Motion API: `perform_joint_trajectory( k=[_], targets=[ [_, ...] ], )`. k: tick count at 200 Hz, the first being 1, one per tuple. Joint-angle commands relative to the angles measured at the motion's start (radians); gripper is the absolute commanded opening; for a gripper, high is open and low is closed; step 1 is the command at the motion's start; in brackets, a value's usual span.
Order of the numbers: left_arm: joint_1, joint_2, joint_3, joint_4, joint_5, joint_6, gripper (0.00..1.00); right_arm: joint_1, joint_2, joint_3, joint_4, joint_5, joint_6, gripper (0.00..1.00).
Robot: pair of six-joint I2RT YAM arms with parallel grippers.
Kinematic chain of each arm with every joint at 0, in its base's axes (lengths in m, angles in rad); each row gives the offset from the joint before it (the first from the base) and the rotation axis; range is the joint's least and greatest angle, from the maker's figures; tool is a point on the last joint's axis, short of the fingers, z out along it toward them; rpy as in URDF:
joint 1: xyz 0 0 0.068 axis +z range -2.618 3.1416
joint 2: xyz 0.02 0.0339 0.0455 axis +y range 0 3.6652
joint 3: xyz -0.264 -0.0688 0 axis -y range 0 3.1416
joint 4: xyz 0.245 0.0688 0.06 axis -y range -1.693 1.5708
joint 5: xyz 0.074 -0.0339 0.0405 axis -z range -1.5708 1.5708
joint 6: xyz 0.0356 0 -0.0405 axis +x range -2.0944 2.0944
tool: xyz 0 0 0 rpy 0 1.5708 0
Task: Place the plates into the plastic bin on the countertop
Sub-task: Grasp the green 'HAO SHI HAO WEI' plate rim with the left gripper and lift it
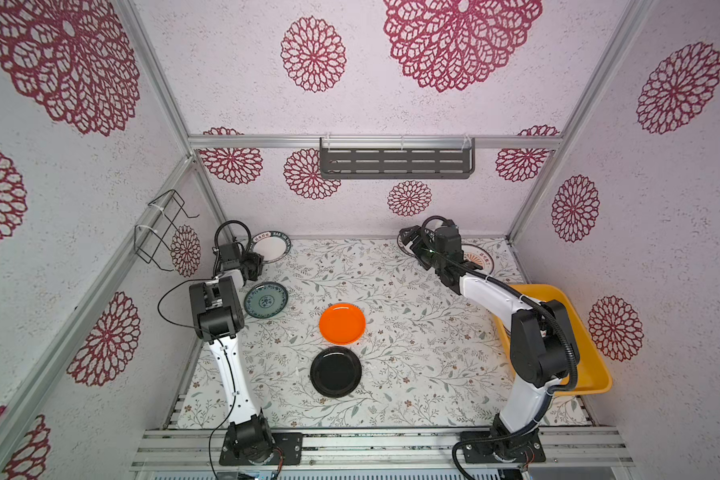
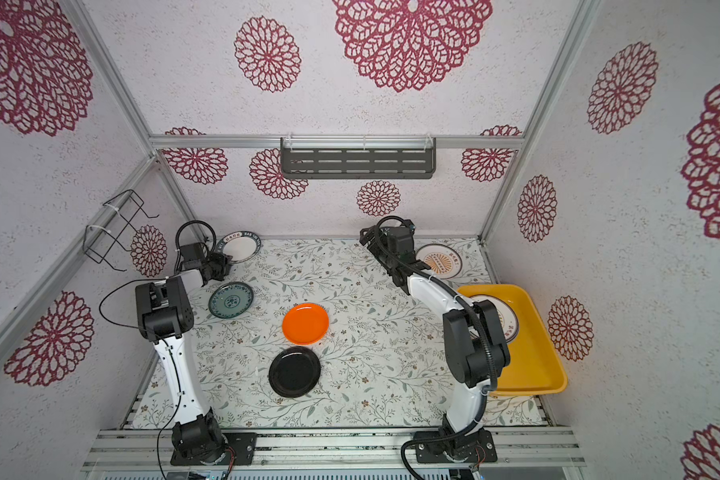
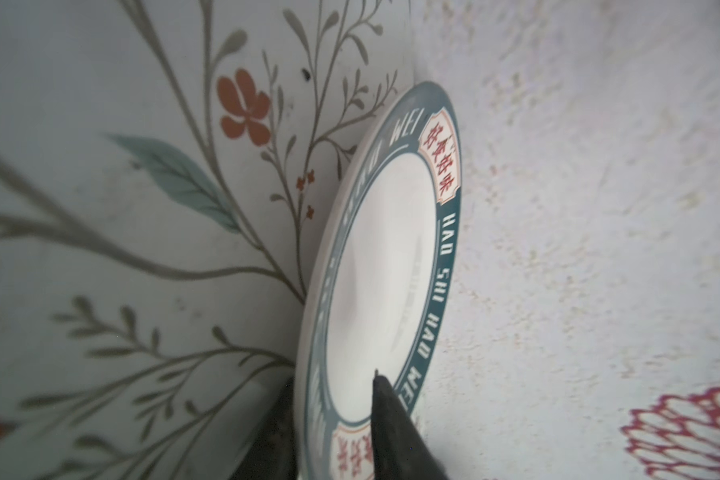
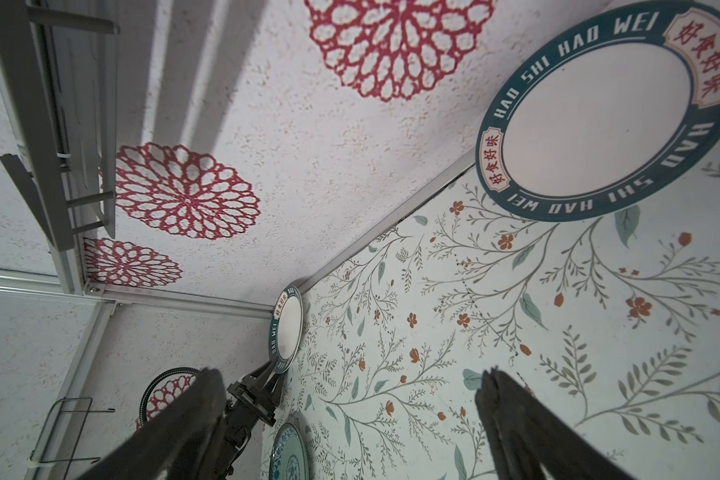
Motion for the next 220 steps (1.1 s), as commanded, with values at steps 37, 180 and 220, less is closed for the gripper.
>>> perform_joint_trajectory(
  k=[37, 180, 220],
  targets=[
    [-0.004, -0.002, -0.052, 0.048, 0.025, 0.000, 0.02, 0.012, -0.028, -0.008, 0.056, 0.019, 0.019, 0.99],
    [-0.194, -0.316, -0.289, 0.185, 0.357, -0.029, 0.00, 0.034, -0.078, -0.167, 0.106, -0.084, 0.008, 0.99],
    [-0.280, -0.354, -0.250, 0.110, 0.469, -0.001, 0.00, 0.034, -0.018, -0.099, 0.092, -0.152, -0.021, 0.99]
  ],
)
